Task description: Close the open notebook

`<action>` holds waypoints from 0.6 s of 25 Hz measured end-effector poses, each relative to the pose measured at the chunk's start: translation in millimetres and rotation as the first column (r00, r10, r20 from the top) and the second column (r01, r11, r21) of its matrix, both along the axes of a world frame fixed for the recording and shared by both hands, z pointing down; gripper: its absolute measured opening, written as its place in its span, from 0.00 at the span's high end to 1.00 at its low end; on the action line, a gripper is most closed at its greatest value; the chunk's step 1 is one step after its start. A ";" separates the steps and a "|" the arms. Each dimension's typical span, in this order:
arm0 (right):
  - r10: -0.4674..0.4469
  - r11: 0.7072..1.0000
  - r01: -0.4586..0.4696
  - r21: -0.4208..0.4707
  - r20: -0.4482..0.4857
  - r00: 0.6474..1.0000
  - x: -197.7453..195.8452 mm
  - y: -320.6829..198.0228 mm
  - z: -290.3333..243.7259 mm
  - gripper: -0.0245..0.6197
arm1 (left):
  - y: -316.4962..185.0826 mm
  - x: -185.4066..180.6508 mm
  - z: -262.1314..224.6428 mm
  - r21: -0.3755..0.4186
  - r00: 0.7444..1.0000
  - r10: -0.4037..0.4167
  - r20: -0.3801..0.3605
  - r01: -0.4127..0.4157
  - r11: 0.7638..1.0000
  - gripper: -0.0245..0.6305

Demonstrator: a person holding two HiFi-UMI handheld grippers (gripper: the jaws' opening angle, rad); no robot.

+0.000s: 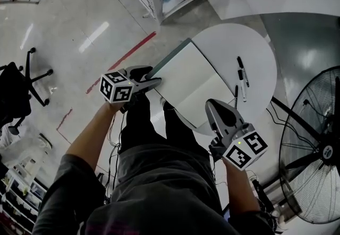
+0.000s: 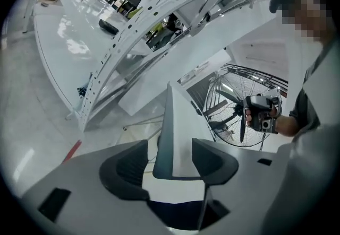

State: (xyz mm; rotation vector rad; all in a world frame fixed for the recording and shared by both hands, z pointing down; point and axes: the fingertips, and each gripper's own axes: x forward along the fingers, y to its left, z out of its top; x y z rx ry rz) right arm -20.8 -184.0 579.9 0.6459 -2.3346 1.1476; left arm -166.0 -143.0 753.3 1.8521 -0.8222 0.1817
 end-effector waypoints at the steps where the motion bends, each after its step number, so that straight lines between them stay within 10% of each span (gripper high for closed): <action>1: 0.004 1.000 -0.004 0.000 -0.002 1.000 0.0 0.5 0.1 0.93 | 1.1 0.3 2.3 -0.009 1.000 0.005 -0.005 -0.006 1.000 0.56; 15: 0.071 0.997 -0.072 0.008 0.014 0.997 3.5 9.7 -6.8 0.93 | 4.9 8.0 -23.6 0.028 0.994 0.108 -0.004 -0.108 0.994 0.84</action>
